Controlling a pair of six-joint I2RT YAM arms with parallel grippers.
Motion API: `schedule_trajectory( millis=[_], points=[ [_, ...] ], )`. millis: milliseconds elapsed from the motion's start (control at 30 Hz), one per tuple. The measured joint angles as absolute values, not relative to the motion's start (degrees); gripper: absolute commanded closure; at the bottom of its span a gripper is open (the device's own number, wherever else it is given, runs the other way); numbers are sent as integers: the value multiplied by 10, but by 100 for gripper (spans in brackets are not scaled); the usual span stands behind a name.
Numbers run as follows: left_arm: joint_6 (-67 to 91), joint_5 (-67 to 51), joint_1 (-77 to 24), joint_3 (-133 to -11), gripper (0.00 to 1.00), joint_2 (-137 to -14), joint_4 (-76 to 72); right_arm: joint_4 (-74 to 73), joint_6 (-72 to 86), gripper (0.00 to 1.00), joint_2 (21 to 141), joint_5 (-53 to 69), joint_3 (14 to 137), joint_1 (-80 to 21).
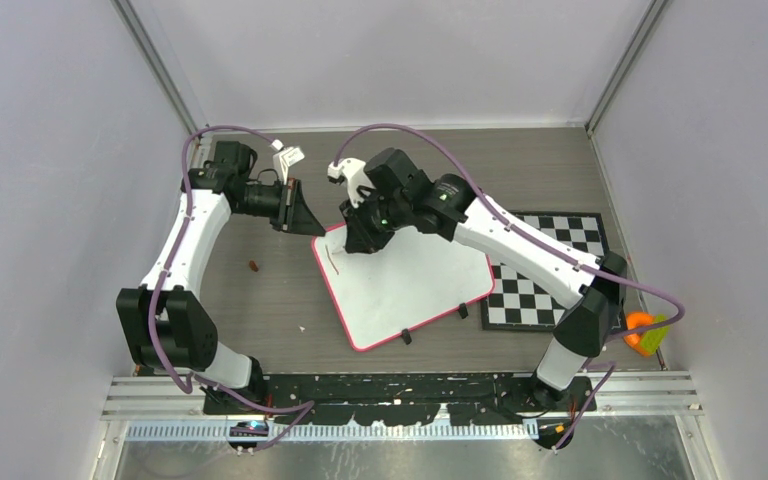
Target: Write a sentence on the whiteboard
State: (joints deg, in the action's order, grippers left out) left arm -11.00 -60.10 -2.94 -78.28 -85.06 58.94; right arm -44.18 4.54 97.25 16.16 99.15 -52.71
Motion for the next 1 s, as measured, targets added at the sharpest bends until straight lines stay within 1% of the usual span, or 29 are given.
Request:
schedule_trajectory(
  millis=[367,1000],
  points=[
    [-110,-603,-29,-783,100,-851,589,-438,54,100,968,114,999,-520],
    [-110,-600,-29,-783,100,-851,589,-437,60,100,988,118,999,-542]
  ],
)
